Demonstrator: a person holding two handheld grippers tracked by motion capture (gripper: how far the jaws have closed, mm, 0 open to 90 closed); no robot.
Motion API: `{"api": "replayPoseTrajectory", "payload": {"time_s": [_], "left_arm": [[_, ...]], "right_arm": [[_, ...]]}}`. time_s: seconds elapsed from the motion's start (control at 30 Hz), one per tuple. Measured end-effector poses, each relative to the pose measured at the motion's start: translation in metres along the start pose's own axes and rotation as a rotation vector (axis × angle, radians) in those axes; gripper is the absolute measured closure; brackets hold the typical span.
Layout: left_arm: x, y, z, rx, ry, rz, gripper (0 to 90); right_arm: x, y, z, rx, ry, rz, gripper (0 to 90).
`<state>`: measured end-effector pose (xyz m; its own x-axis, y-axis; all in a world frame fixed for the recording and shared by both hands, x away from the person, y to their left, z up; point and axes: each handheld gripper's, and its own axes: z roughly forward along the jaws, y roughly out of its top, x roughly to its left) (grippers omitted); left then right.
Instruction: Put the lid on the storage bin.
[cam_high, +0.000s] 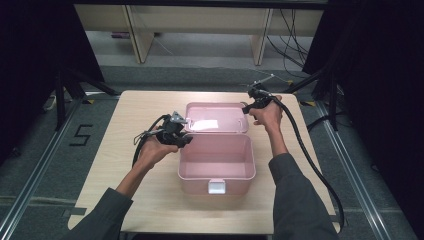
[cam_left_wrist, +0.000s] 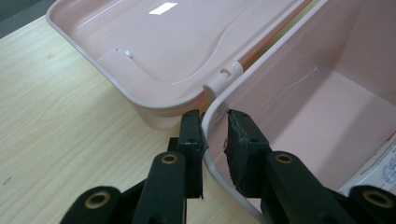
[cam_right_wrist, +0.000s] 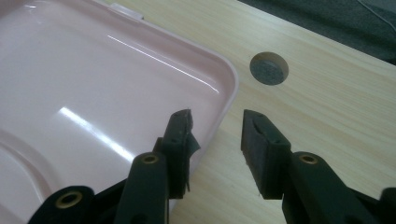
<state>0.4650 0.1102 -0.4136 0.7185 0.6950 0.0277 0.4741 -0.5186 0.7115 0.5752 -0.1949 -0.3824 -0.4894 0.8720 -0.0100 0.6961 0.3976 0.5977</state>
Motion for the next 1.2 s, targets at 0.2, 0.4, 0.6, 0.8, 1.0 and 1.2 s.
{"api": "replayPoseTrajectory", "payload": {"time_s": [0.2, 0.4, 0.6, 0.8, 1.0, 1.2], "left_arm": [[-0.001, 0.000, 0.000, -0.002, 0.006, 0.005, 75.6], [0.000, 0.000, 0.001, -0.002, 0.004, 0.012, 75.6], [0.000, 0.000, 0.001, -0.004, 0.004, 0.014, 75.5], [0.000, 0.000, 0.001, -0.005, 0.006, 0.015, 75.5], [0.000, 0.000, 0.001, -0.006, 0.009, 0.014, 75.4], [-0.001, 0.000, 0.001, -0.006, 0.010, 0.015, 75.4]], "right_arm": [[0.002, 0.001, 0.010, 0.021, -0.020, 0.042, 67.5], [0.005, 0.000, 0.016, 0.032, -0.029, 0.054, 73.0], [0.006, 0.000, 0.021, 0.045, -0.049, 0.040, 73.7], [0.009, 0.000, 0.026, 0.066, -0.063, 0.072, 73.3], [0.012, 0.000, 0.028, 0.077, -0.083, 0.087, 75.7], [0.013, 0.000, 0.023, 0.066, -0.095, 0.069, 77.7]]}}
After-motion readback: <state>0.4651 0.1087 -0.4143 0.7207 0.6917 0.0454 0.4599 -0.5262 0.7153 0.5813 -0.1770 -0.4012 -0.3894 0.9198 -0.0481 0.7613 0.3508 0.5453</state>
